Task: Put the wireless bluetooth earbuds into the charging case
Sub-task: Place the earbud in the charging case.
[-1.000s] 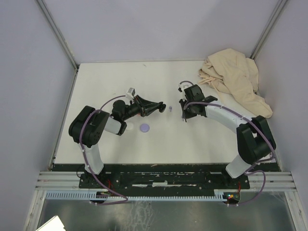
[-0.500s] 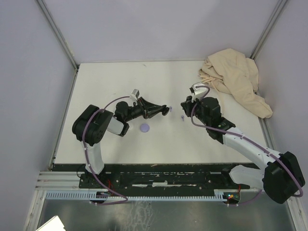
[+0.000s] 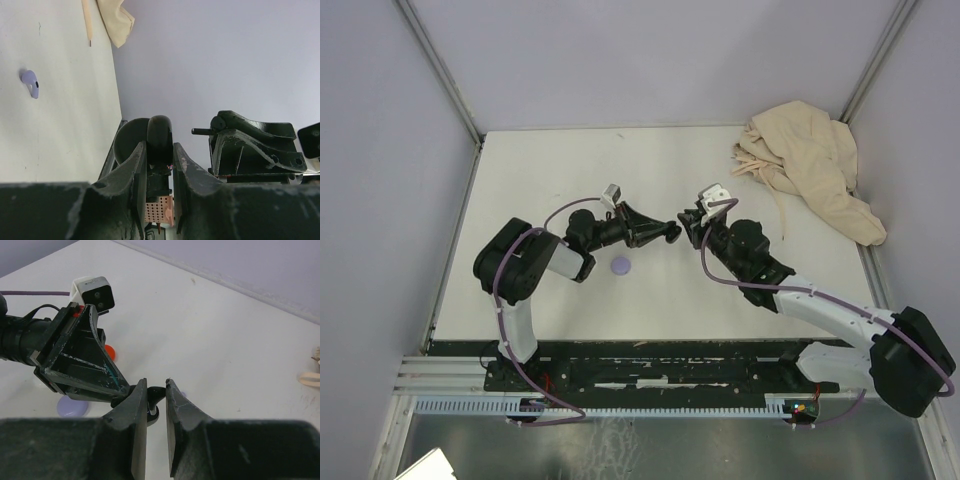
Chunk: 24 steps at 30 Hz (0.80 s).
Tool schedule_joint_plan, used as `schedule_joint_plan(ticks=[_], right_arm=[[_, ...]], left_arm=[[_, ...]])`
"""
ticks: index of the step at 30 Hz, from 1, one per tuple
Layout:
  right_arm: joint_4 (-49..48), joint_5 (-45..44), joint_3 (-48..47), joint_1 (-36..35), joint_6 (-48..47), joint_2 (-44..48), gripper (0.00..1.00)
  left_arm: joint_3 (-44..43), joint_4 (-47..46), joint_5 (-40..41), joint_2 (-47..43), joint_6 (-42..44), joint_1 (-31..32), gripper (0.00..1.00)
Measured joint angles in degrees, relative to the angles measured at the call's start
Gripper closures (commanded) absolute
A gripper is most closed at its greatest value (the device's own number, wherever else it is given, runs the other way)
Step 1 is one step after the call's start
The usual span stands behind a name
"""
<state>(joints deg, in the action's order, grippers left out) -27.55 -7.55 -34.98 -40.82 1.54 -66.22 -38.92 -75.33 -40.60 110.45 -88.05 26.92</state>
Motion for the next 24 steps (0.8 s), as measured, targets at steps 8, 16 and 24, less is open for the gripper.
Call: schedule_joint_plan(ticks=[8, 16, 24], right_arm=[[-2.7, -0.5, 0.0, -1.2, -2.9, -2.5, 0.99], [-3.7, -0.5, 0.6, -1.5, -4.2, -4.5, 0.99], [-4.2, -0.5, 0.9, -1.7, -4.5, -4.8, 0.99]], left_arm=[[-0.9, 0.3, 0.0, 0.0, 0.0, 0.7, 0.97], [-1.3, 0.3, 0.0, 0.0, -0.3, 0.8, 0.97], [-1.6, 0.3, 0.0, 0.0, -1.2, 0.9, 0.97]])
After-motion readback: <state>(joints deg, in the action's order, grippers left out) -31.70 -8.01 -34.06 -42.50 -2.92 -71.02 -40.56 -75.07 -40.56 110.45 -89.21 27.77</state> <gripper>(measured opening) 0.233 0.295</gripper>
